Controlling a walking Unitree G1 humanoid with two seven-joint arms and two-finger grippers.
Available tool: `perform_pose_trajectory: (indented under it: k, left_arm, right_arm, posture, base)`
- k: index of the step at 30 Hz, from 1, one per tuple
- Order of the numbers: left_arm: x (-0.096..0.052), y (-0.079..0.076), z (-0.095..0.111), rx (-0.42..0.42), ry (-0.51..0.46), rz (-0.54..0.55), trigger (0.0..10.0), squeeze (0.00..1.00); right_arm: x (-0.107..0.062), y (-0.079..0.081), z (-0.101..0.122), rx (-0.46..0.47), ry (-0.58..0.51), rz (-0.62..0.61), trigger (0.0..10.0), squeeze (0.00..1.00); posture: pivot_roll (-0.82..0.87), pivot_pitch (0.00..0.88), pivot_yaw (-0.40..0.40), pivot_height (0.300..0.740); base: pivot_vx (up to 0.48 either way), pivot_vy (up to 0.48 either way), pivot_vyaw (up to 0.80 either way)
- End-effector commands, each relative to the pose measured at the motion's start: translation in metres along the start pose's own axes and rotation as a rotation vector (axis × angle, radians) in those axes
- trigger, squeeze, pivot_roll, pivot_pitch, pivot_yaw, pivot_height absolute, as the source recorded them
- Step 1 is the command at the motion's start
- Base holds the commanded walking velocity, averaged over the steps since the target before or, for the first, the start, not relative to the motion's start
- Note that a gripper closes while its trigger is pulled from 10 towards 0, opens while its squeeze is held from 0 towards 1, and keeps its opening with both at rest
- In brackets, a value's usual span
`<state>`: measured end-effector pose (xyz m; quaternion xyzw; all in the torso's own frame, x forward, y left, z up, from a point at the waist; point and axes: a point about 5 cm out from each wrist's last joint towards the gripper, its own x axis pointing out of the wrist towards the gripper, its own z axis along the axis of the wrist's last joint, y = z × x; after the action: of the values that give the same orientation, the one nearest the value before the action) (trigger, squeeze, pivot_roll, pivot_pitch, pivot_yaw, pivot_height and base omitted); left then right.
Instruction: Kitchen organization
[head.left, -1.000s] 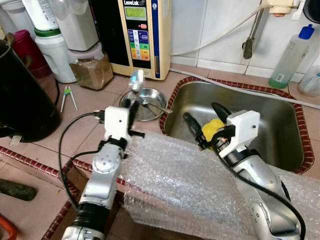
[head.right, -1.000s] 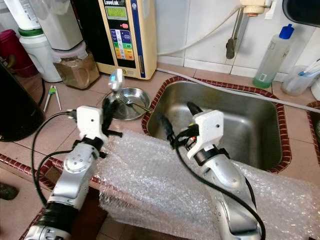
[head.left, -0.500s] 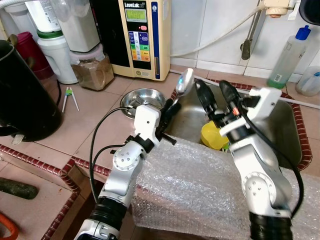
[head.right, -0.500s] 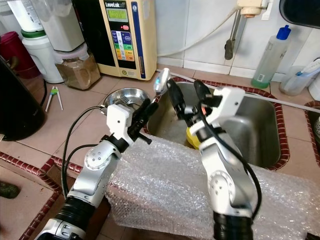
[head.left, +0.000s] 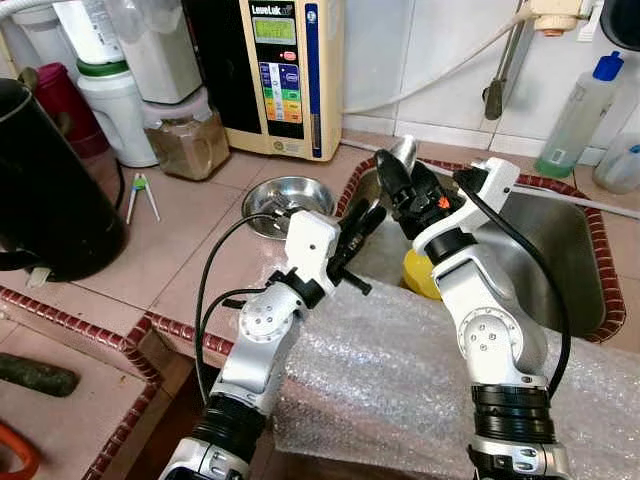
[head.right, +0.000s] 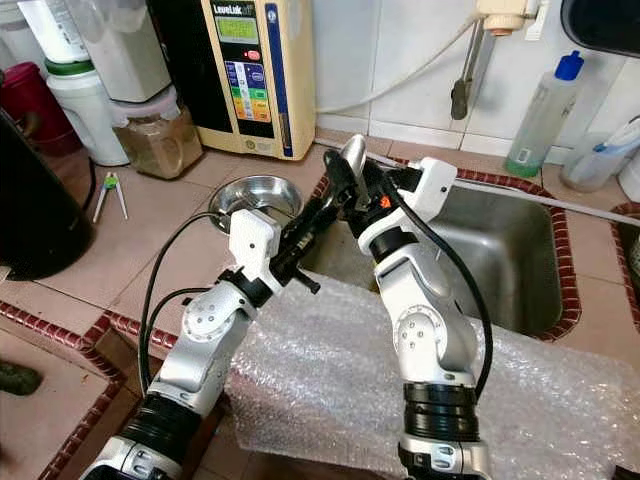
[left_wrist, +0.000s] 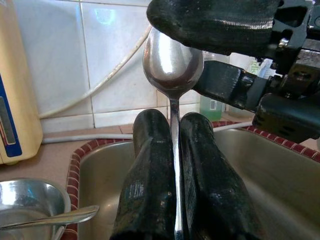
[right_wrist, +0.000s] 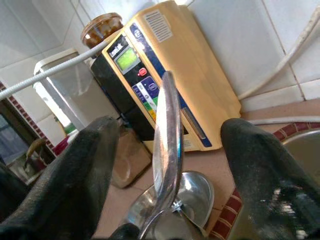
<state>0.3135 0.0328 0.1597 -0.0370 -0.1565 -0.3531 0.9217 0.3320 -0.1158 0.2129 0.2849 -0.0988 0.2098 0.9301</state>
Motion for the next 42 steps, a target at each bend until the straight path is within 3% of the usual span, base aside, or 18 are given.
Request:
perform_pose_trajectory:
  k: [1,3,6,16,26,40,41,42]
  left_arm:
    - [0.001,0.001,0.004,0.015,-0.016,-0.017,0.0,0.0]
    - [0.001,0.001,0.004,0.015,-0.016,-0.017,0.0,0.0]
    - [0.001,0.001,0.002,0.011,-0.013,-0.02,0.0,0.0]
    - [0.002,0.001,0.002,0.011,-0.013,-0.02,0.0,0.0]
    - [0.001,0.007,0.001,0.024,-0.006,0.003,0.0,0.0]
    - [0.002,0.012,-0.001,0.027,0.007,0.024,0.0,0.0]
    - [0.003,0.011,-0.005,0.009,0.04,0.002,10.0,1.0]
    - [0.003,0.011,-0.006,0.002,0.053,-0.009,10.0,1.0]
  right_arm:
    - [0.005,0.0,-0.001,0.041,0.014,0.005,0.0,0.0]
    - [0.005,0.0,-0.001,0.041,0.014,0.005,0.0,0.0]
    - [0.01,-0.012,-0.005,0.041,0.057,-0.103,0.0,0.0]
    - [0.014,-0.008,-0.002,0.014,0.061,-0.09,0.0,0.0]
    - [0.011,-0.023,-0.003,-0.008,0.069,-0.192,0.0,0.0]
    - [0.004,-0.027,-0.003,-0.013,0.057,-0.211,0.0,0.0]
    - [0.005,-0.03,0.005,-0.075,0.004,-0.247,0.0,0.0]
    - [0.005,-0.032,0.008,-0.098,-0.016,-0.261,0.0,0.0]
  posture:
    - [-0.06,0.071,0.066,0.74]
    - [-0.06,0.071,0.066,0.74]
    - [-0.06,0.072,0.066,0.74]
    - [-0.06,0.06,0.067,0.74]
    - [-0.05,0.056,0.065,0.74]
    - [-0.06,0.046,0.071,0.74]
    - [-0.06,0.038,0.07,0.74]
    - [-0.06,0.038,0.07,0.74]
  base:
    - [0.0,0.0,0.0]
    - [0.0,0.0,0.0]
    - [0.0,0.0,0.0]
    - [0.0,0.0,0.0]
    - [0.0,0.0,0.0]
    - [0.0,0.0,0.0]
    - [0.0,0.0,0.0]
    - [0.0,0.0,0.0]
